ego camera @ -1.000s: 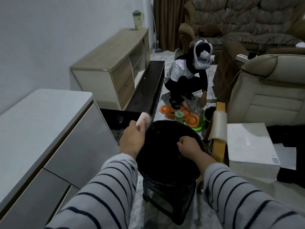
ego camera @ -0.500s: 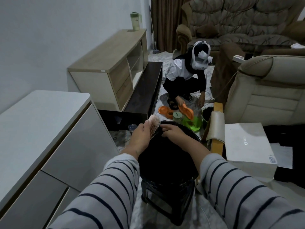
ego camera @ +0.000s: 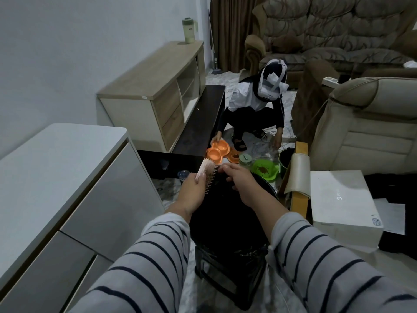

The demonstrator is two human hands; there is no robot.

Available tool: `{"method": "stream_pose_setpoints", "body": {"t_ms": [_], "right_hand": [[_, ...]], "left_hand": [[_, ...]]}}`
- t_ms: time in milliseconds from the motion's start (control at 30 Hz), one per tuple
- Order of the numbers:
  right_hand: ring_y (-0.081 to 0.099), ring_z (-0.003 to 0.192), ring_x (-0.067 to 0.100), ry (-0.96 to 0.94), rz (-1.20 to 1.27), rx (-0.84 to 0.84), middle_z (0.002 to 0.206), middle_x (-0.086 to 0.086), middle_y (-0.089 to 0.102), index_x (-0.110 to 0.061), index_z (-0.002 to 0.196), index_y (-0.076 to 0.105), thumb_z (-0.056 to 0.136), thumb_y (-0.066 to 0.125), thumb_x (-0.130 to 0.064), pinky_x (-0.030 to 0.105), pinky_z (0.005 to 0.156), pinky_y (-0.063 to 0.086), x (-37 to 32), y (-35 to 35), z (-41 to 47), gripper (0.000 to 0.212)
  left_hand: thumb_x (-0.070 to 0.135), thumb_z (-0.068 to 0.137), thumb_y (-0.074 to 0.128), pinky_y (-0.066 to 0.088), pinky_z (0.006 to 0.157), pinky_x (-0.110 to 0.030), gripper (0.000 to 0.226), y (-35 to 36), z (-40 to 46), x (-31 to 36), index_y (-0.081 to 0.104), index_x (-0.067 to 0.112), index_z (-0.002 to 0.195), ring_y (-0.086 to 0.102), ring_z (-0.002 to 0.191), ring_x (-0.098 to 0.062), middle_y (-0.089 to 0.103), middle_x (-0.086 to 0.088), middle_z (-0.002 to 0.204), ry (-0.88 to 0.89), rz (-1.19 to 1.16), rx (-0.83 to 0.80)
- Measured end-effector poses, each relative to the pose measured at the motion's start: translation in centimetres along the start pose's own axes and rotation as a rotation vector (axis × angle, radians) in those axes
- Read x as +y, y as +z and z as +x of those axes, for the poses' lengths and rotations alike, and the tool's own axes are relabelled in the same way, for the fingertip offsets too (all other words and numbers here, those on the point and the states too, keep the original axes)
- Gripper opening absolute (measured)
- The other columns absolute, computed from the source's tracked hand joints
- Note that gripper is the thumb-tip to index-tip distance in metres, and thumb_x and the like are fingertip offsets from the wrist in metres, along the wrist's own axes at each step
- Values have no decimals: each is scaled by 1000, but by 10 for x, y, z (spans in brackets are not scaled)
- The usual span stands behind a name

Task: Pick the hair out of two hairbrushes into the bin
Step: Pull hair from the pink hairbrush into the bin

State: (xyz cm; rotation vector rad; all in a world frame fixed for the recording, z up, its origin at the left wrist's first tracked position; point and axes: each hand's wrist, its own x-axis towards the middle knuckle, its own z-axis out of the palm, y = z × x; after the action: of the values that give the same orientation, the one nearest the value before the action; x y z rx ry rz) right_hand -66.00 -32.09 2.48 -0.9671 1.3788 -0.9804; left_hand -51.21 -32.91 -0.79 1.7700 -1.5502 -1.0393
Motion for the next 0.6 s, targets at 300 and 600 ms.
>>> {"method": "stream_pose_setpoints", "body": {"t_ms": [300, 600], "right_hand": [[42, 57, 14, 44, 299, -57, 63, 2, 47, -17, 73, 49, 98, 37, -13, 25, 59, 42, -7, 2, 2, 28], [51, 68, 8, -232, -678, -2, 70, -8, 56, -17, 82, 69, 91, 56, -34, 20, 56, 34, 5, -4, 2, 23]], "left_hand": [[45, 98, 37, 44, 74, -38, 31, 0, 0, 1, 49, 17, 101, 63, 97, -37, 61, -11, 95, -36, 27, -32], [67, 87, 42, 46, 82, -38, 48, -10, -5, 3, 53, 20, 89, 60, 89, -26, 62, -3, 89, -24, 49, 45]]}}
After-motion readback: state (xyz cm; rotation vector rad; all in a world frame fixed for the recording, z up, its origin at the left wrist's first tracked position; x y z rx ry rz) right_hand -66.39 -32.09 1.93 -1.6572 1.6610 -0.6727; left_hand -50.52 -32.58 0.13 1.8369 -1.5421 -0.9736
